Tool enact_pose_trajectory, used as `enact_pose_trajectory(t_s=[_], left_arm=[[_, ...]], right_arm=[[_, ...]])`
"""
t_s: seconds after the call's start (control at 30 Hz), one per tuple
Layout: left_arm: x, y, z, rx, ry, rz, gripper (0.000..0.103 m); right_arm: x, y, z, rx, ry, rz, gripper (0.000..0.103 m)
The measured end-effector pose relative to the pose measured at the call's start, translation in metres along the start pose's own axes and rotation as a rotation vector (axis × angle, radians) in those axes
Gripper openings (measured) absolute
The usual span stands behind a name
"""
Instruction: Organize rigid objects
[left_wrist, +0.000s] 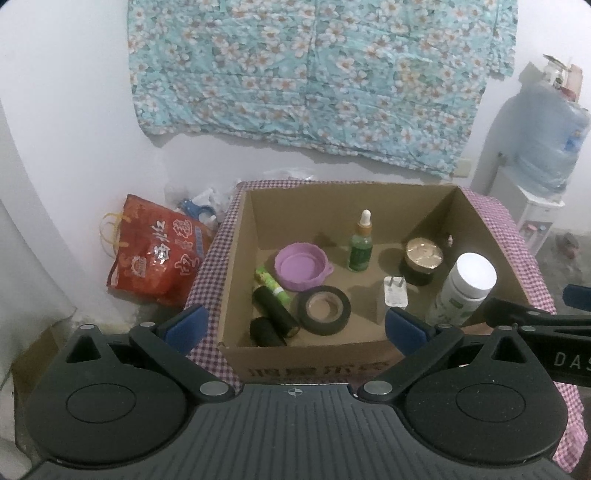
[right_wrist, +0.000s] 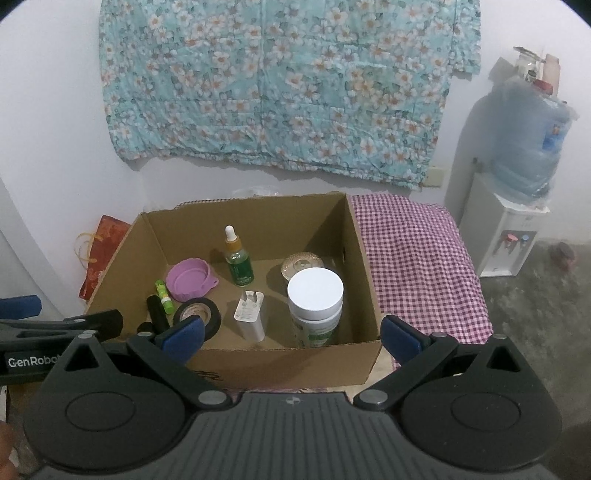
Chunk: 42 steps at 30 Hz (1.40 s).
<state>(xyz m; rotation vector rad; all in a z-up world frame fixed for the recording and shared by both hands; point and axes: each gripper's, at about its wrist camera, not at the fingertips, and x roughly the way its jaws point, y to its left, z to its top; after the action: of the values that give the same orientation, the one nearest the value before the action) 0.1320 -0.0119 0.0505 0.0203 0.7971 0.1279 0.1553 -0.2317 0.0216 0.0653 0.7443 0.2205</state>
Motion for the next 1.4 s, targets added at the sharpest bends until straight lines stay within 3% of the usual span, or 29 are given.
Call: enact_pose_trajectory(t_s=[1.4], left_arm=[[-0.0012,0.0011,-0.0018,0.005,-0.005,-0.009,0.101]], right_arm=[[-0.0009,-0.0048,-0.0004,-0.001,-0.003,-0.003,0.103]])
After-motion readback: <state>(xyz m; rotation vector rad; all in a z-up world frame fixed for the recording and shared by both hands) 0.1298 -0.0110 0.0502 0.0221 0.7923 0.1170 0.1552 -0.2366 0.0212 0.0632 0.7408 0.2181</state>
